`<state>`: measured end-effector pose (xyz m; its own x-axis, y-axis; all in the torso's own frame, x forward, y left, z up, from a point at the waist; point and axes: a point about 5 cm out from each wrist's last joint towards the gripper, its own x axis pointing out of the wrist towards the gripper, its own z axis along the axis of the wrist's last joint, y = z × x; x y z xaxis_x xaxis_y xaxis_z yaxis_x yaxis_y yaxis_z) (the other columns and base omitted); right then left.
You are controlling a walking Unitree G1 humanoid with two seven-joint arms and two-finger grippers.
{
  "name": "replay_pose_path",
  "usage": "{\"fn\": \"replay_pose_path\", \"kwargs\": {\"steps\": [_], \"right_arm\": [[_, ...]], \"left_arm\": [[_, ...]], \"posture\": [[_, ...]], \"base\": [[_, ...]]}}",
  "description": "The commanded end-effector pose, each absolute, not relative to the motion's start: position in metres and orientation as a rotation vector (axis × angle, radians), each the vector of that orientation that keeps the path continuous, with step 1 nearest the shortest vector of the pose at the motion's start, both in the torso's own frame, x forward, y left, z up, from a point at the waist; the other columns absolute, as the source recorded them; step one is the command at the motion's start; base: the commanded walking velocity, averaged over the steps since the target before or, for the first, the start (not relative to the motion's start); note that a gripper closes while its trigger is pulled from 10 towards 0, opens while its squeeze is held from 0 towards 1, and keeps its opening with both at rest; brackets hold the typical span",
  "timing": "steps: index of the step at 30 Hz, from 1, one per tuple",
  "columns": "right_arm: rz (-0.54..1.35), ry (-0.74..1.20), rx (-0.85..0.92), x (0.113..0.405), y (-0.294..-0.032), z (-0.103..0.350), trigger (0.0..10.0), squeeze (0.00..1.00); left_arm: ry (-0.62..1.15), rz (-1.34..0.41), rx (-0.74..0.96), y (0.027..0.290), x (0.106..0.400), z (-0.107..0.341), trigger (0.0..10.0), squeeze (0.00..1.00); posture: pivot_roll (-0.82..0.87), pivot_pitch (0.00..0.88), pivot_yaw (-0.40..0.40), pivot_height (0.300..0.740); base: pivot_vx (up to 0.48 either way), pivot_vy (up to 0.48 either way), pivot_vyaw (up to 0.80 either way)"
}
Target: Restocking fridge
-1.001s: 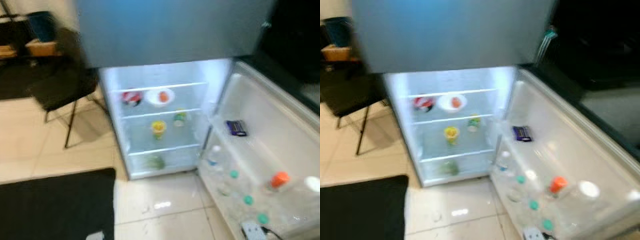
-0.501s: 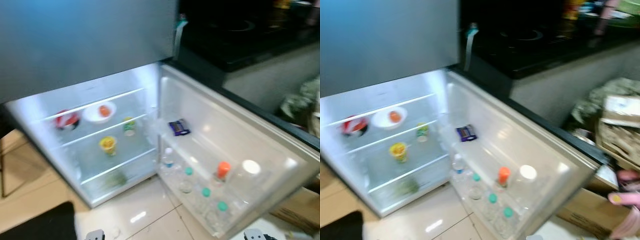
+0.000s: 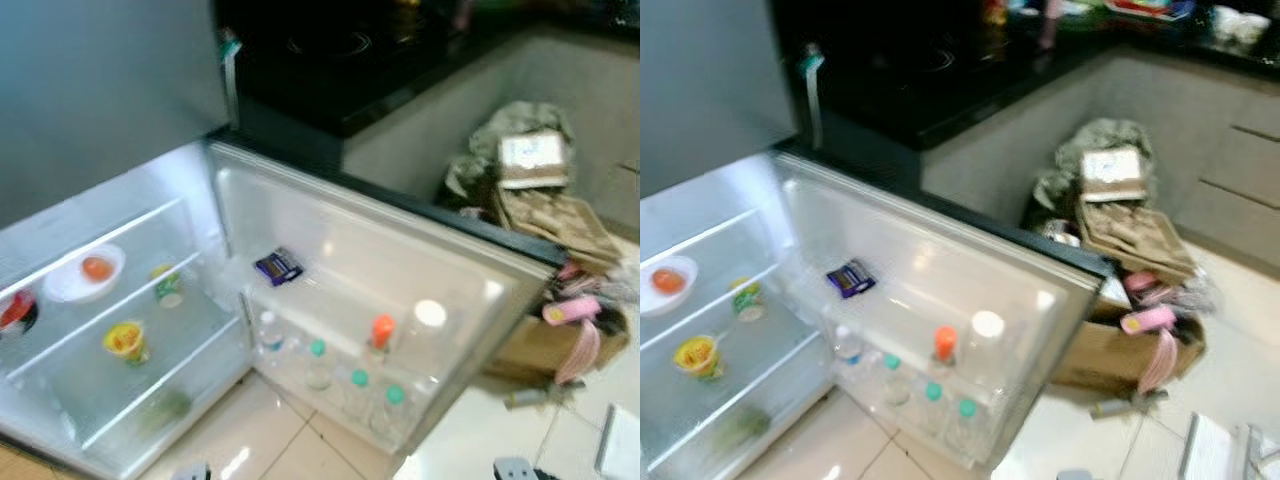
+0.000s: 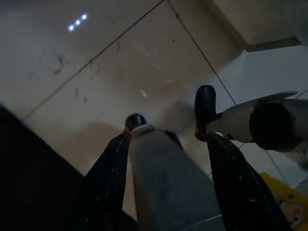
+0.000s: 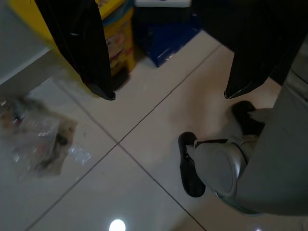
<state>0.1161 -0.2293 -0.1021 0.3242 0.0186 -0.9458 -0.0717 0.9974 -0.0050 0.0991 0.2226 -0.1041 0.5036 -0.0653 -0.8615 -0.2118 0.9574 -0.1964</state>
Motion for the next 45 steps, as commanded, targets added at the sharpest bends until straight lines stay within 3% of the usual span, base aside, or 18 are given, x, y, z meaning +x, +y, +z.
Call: {"fn": "replay_pose_path", "kwargs": {"steps": [1,6,15,23,30,35,45], "right_arm": [[0.046,1.241,-0.048,0.116,-0.232,-0.102,10.0,0.00],[0.016,1.227,-0.041,0.117,-0.233,-0.101,10.0,0.00],[-0.054,1.159,-0.037,0.127,-0.242,-0.096,10.0,0.00],[-0.184,0.953,-0.008,0.168,-0.268,-0.071,10.0,0.00],[-0.165,0.883,-0.024,0.191,-0.270,-0.059,10.0,0.00],[-0.109,0.924,-0.050,0.185,-0.259,-0.066,10.0,0.00],[-0.067,1.082,-0.060,0.139,-0.248,-0.090,10.0,0.00]], "left_arm": [[1.063,0.084,-0.288,0.221,0.093,-0.106,10.0,0.00],[1.053,0.071,-0.300,0.220,0.094,-0.106,10.0,0.00],[1.064,0.056,-0.285,0.218,0.093,-0.106,10.0,0.00],[1.068,0.084,-0.281,0.222,0.092,-0.106,10.0,0.00],[1.066,0.066,-0.271,0.222,0.094,-0.105,10.0,0.00],[1.071,0.028,-0.278,0.216,0.095,-0.106,10.0,0.00],[1.076,0.059,-0.276,0.215,0.094,-0.107,10.0,0.00]], "posture": [[-0.08,0.000,-0.016,0.740],[-0.08,0.000,-0.017,0.740],[-0.08,0.000,-0.017,0.740],[-0.08,0.000,-0.015,0.740],[-0.08,0.000,-0.017,0.740],[-0.08,0.000,-0.018,0.740],[-0.08,0.000,-0.017,0.740]], "base": [[0.000,0.000,-0.76],[0.000,0.000,-0.70],[0.000,-0.303,0.00],[0.000,0.000,0.00],[0.000,0.000,0.00],[0.000,-0.352,0.00],[0.000,-0.234,0.00]]}}
